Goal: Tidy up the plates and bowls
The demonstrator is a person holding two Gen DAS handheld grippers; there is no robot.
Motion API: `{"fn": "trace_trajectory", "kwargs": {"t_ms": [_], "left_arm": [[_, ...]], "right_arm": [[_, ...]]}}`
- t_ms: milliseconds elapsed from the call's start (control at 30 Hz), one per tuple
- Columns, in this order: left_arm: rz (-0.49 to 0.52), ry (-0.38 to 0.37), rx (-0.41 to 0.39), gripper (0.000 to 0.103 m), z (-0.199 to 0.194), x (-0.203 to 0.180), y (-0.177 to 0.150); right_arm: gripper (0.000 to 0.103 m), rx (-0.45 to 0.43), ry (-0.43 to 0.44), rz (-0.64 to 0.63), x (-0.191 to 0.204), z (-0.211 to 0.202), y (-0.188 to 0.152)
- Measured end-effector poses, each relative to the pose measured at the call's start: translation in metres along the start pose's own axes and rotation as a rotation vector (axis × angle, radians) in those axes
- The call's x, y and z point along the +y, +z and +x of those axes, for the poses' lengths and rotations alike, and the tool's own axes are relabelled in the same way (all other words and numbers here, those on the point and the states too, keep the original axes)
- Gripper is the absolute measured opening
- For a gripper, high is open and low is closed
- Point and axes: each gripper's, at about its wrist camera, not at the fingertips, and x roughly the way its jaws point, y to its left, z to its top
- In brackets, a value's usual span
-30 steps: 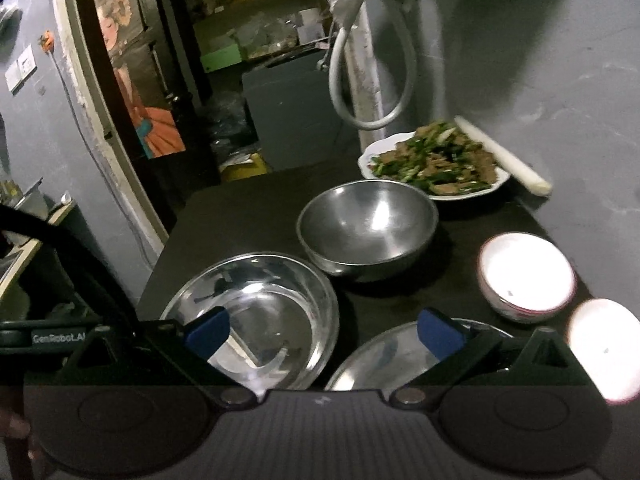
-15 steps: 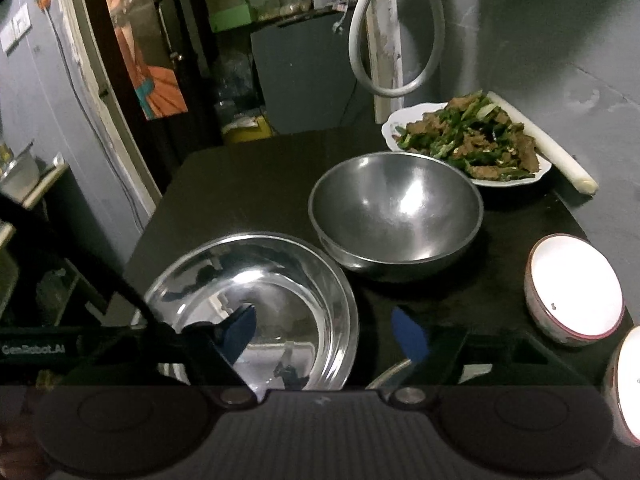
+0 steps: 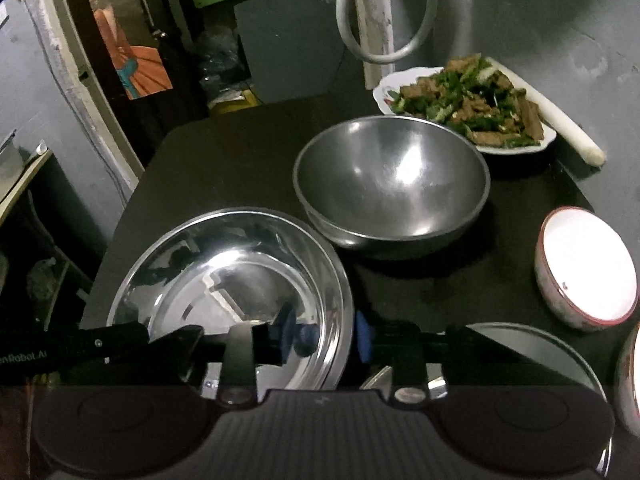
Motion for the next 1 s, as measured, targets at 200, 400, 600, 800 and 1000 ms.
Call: {"fn": "trace_trajectory", "kwargs": {"t_ms": [200, 400, 600, 800, 1000], "left_arm": [[0.018, 0.014, -0.007, 0.012, -0.008, 0.002, -0.003], [0.046, 0.024, -0.028, 0.012, -0.023, 0.002, -0.005], [0.064, -0.002, -0.041, 0.013, -0.044, -0.001, -0.010], [0.105, -0.022, -0.045, 0.013, -0.069, -0.015, -0.022], [0.144, -0.028, -0.034, 0.014, -0.094, -0.032, -0.039]], "right_arm": [[0.019, -0.011, -0.019, -0.011, 0.003, -0.005, -0.002], [0.014, -0.030, 0.011, -0.034, 0.007, -0.016, -0.005], [0.014, -0.063, 0.075, 0.011, 0.004, -0.033, -0.010], [0.014, -0.127, 0.136, 0.064, -0.005, -0.065, -0.023], [0.014, -0.165, 0.160, 0.100, -0.012, -0.097, -0.038]]}}
